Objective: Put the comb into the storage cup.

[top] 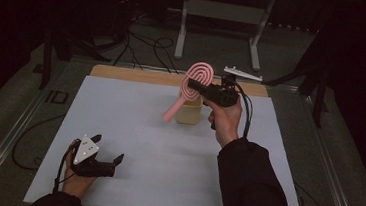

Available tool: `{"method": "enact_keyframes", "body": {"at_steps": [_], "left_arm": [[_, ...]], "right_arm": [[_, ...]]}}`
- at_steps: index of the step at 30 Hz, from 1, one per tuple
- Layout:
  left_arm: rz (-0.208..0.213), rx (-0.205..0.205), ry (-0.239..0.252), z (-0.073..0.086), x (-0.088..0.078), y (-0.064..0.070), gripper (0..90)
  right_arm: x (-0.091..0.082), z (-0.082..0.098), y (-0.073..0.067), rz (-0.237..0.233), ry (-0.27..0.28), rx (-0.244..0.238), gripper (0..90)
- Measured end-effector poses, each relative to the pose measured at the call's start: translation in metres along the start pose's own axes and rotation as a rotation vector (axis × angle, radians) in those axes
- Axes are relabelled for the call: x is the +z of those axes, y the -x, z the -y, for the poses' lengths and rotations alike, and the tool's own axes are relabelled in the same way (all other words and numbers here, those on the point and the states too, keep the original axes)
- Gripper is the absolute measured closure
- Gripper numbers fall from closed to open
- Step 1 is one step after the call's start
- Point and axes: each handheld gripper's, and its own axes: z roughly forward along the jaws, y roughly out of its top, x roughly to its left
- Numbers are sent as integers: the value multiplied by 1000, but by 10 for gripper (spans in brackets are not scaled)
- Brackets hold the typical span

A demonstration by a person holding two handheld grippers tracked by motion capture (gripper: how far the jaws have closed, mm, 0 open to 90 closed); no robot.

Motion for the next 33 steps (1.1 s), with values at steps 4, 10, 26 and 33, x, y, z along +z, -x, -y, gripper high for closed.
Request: {"method": "enact_keyframes", "body": {"at_steps": [4,10,26,33], "left_arm": [[-1,5,-3,0,0,0,1],[-1,5,-2,0,0,0,2],[3,8,-6,0,1,1,1],[3,8,-5,0,1,1,2]], "right_arm": [[1,-2,0,7,0,-3,637],[1,-4,1,20,-6,-12,637],[0,-15,4,50,3,-18,637],[1,-19,5,62,13,-15,637]]}}
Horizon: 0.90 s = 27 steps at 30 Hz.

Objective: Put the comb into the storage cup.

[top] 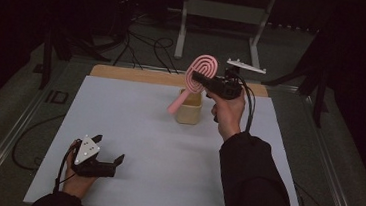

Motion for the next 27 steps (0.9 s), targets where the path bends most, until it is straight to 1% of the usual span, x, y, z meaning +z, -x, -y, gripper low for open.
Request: {"method": "enact_keyframes", "body": {"at_steps": [7,16,24,26,27], "left_arm": [[0,0,1,0,0,0,2],[2,-1,2,0,0,0,1],[2,-3,4,0,0,0,2],[2,-3,5,0,0,0,2],[2,-2,3,0,0,0,2]], "right_arm": [[0,-4,-2,2,5,-6,637],[0,-9,3,32,21,-4,637],[-1,-15,2,46,31,-9,637],[-1,-17,3,53,35,-17,637],[-1,-17,3,55,38,-12,637]]}}
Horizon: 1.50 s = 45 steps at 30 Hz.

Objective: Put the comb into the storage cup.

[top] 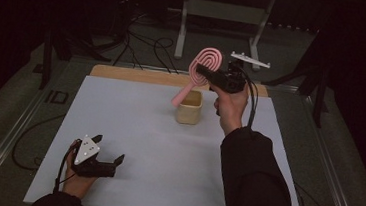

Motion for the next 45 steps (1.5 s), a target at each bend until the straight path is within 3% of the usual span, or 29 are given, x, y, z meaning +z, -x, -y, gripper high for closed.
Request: {"method": "enact_keyframes", "body": {"at_steps": [13,36,45], "left_arm": [[0,-1,1,0,0,0,2],[0,1,-1,0,0,0,2],[0,2,-3,0,0,1,2]], "right_arm": [[-2,-4,5,44,7,-19,637],[1,5,16,80,4,-2,637],[-1,4,19,115,12,-9,637]]}}
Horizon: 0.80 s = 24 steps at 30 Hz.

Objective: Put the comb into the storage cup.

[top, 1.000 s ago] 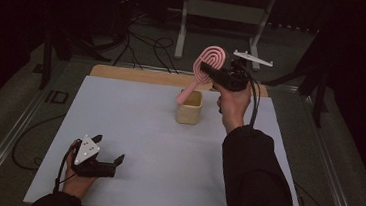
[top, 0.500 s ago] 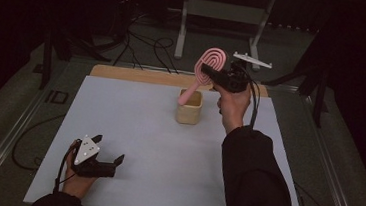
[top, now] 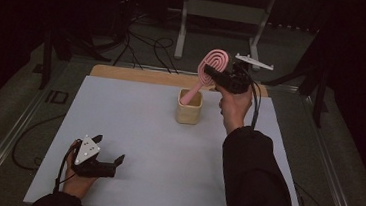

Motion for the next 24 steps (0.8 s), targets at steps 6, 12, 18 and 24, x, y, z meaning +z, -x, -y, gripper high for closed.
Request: {"method": "enact_keyframes", "body": {"at_steps": [6,12,18,24], "left_arm": [[0,1,-1,0,0,0,2],[1,2,-2,0,0,0,2],[1,3,-3,0,0,0,2],[0,3,-4,0,0,0,2]], "right_arm": [[1,2,3,14,6,3,637],[3,5,3,17,1,2,636],[8,12,3,19,-19,-2,636],[11,16,3,21,-29,-4,636]]}}
